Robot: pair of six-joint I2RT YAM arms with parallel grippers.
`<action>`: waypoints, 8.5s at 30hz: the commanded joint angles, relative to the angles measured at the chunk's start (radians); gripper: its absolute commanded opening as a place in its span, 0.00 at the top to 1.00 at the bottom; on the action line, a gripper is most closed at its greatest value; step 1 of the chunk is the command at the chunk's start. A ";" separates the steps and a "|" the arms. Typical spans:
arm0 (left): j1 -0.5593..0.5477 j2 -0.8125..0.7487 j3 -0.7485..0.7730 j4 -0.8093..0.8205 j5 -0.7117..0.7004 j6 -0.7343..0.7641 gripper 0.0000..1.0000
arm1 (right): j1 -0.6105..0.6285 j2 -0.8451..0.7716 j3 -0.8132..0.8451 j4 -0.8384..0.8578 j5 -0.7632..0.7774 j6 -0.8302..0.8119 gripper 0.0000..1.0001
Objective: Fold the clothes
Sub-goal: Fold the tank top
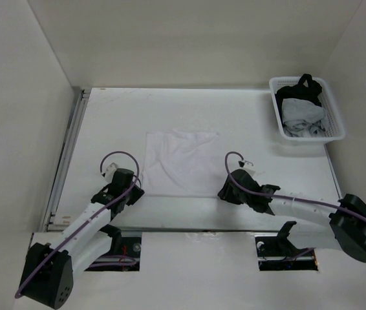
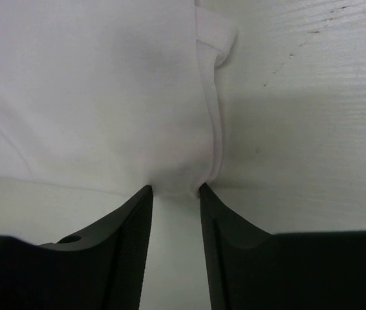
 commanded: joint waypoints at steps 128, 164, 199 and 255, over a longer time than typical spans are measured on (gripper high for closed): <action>0.073 -0.056 0.362 0.081 0.105 0.120 1.00 | -0.107 -0.183 0.371 -0.167 -0.219 -0.349 1.00; 0.310 0.884 0.729 0.663 0.344 -0.023 0.98 | -0.470 0.651 0.953 -0.057 -0.282 -0.405 1.00; 0.606 -0.267 -0.062 0.307 0.502 0.061 0.97 | -0.214 0.114 0.265 -0.012 -0.121 -0.327 1.00; -0.330 0.420 0.066 0.681 -0.018 0.017 0.79 | 0.099 0.416 0.314 0.139 -0.081 -0.194 0.97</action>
